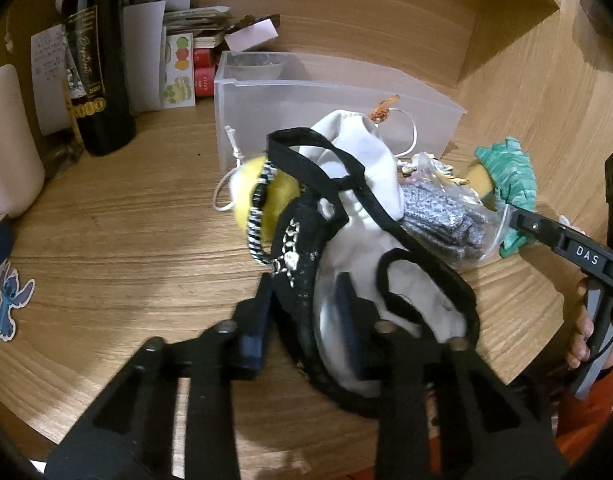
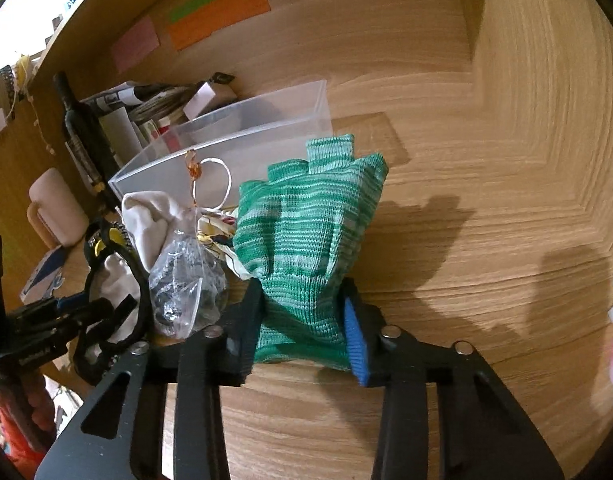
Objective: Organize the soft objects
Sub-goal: 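Grasp the green knit glove with the right gripper while the left grasps the black-strapped white item, then lift the glove with the right gripper while the left carries its item over the clear box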
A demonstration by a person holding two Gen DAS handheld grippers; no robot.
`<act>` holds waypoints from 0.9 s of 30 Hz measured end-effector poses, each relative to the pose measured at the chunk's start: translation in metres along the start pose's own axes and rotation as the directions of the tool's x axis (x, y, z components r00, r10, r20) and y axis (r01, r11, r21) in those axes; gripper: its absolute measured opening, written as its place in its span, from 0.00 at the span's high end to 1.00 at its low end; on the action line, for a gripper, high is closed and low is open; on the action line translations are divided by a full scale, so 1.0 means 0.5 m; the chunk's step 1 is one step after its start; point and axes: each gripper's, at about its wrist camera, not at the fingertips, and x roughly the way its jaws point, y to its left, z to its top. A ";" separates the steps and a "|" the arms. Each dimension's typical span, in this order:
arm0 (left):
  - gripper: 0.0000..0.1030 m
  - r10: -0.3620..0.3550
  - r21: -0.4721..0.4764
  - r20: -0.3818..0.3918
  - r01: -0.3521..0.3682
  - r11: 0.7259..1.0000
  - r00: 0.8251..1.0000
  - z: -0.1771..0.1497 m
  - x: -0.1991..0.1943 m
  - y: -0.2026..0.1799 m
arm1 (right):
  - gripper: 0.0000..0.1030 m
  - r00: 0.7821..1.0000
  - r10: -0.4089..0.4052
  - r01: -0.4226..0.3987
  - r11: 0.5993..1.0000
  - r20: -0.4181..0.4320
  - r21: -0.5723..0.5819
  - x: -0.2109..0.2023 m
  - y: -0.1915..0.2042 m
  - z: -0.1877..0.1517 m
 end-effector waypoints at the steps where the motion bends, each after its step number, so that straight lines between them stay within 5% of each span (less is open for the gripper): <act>1: 0.76 0.004 0.002 0.003 -0.004 1.000 1.000 0.000 0.000 -0.002 | 0.80 1.000 -0.004 0.004 1.000 0.005 -0.005 -0.002 0.001 0.001; 5: 0.86 -0.003 -0.002 0.019 0.003 1.000 1.000 -0.001 -0.006 -0.005 | 0.88 0.999 -0.023 0.024 0.999 0.044 -0.021 -0.020 0.003 0.005; 14: 0.88 -0.022 0.014 0.110 0.020 1.000 0.994 0.035 -0.036 -0.008 | 0.89 0.989 -0.014 0.021 0.999 0.146 -0.048 -0.065 0.018 0.030; 27: 0.90 -0.026 0.020 0.309 0.021 1.000 0.951 0.165 -0.097 0.005 | 0.89 0.967 0.057 -0.018 0.988 0.248 -0.155 -0.075 0.087 0.120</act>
